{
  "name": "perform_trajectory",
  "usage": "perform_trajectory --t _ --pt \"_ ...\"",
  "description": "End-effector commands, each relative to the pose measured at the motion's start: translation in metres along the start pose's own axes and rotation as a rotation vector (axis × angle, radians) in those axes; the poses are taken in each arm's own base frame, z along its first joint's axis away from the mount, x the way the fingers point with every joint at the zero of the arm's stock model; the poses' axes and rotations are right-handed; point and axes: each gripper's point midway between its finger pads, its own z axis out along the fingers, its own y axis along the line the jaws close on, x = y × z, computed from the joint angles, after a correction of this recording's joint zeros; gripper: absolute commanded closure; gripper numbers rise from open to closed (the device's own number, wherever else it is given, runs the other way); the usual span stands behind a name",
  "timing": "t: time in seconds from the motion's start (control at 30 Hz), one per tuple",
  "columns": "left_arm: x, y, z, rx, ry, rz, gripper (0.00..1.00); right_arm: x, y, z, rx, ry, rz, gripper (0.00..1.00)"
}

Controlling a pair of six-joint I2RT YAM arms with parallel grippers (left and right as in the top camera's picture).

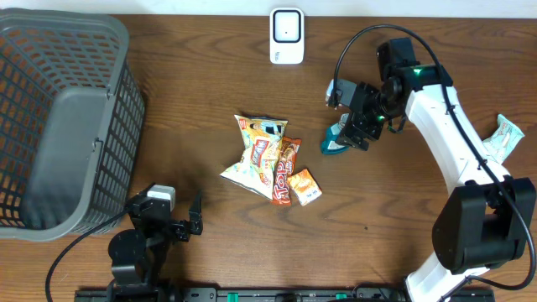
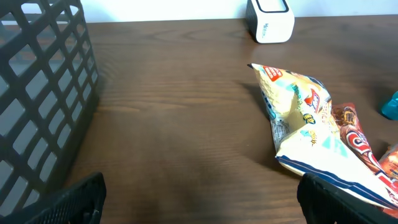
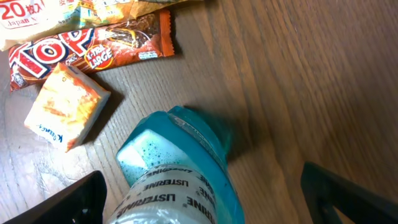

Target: Scan the item barcode

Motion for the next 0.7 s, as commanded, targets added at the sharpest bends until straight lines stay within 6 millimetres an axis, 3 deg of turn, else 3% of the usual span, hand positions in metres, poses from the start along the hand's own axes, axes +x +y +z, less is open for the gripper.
perform_trajectory --t 0.0,0.67 --pt "0.012 0.001 0.002 -0.004 0.035 -0.018 0.02 0.001 -0.001 0.0 -0.011 -0.018 -0.011 0.05" --pt "0.012 0.001 0.002 -0.005 0.035 -0.018 0.02 0.008 0.005 0.028 -0.028 -0.07 -0.05 0.07"
